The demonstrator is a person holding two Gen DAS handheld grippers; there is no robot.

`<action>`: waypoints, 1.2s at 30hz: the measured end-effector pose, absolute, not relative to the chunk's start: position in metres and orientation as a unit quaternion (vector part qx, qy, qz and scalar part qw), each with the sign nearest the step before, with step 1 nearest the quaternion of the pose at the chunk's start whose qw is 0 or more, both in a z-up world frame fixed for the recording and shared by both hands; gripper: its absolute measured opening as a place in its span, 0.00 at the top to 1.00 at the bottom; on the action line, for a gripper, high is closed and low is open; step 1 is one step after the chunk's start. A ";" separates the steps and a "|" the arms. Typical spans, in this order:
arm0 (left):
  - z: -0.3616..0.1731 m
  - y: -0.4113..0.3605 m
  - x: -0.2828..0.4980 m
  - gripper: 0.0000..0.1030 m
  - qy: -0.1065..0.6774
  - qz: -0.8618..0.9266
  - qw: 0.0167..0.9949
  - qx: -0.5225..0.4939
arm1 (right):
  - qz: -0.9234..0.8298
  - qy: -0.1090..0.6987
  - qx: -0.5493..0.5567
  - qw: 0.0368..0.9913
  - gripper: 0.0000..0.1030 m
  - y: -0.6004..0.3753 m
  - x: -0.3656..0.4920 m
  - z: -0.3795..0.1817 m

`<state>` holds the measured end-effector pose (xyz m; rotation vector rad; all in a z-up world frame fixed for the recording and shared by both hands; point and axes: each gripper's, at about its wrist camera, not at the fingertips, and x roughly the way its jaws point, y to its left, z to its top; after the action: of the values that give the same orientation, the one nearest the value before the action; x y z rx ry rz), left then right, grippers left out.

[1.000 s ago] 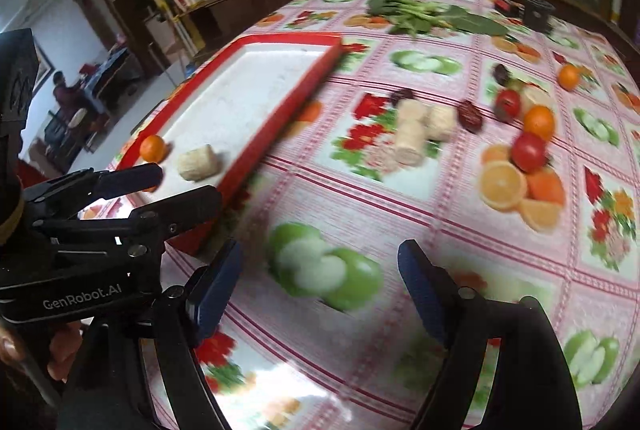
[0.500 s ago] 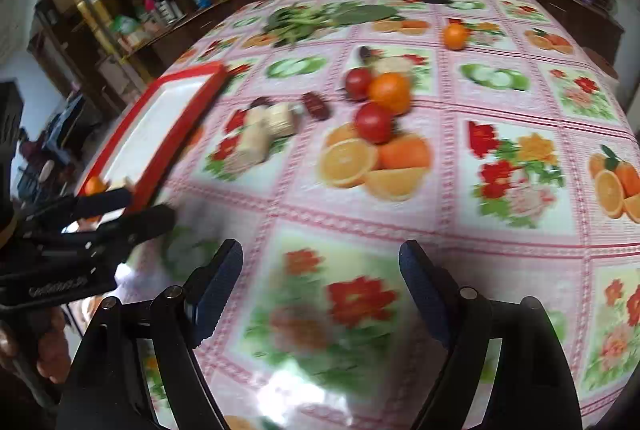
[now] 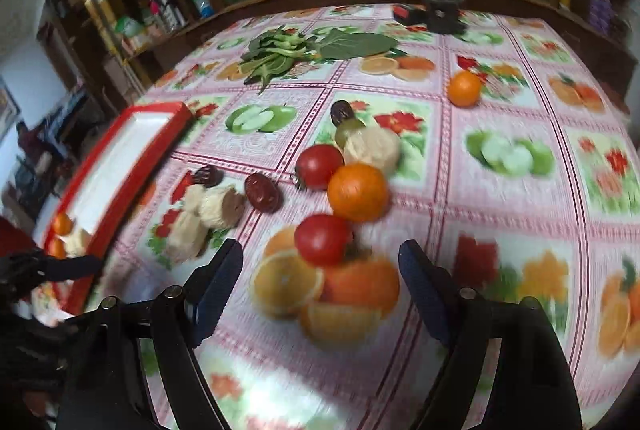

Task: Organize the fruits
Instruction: 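Move both grippers away from the tray back to the fruit pile, then grasp a red tomato with the right gripper while the left gripper grasps a pale root chunk, then lift and carry the tomato and root chunk over the white tray with both grippers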

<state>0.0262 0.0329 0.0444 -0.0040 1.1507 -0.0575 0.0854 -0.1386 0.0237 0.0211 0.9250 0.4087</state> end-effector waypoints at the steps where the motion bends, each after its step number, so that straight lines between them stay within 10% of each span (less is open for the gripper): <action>1: 0.044 0.032 0.028 0.27 0.545 -0.027 0.838 -0.002 | 0.198 0.446 -0.001 0.873 0.40 -0.135 0.090 0.020; 3: 0.042 0.031 0.033 0.27 0.547 -0.027 0.836 -0.003 | 0.196 0.453 -0.022 0.869 0.68 -0.129 0.095 0.014; 18: 0.028 0.017 0.082 0.27 0.542 -0.029 0.839 -0.043 | 0.206 0.443 0.007 0.872 0.68 -0.149 0.081 0.019; 25: 0.020 0.010 0.087 0.72 0.531 -0.046 0.845 -0.037 | 0.209 0.438 0.005 0.874 0.68 -0.146 0.078 0.021; 36: 0.019 0.011 0.085 0.72 0.517 -0.065 0.853 -0.040 | 0.194 0.441 -0.045 0.875 0.67 -0.134 0.082 0.012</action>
<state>0.0846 0.0110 0.0195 -0.0842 1.0871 -0.1375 0.0822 -0.1339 0.0124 -0.0943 0.9195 0.4049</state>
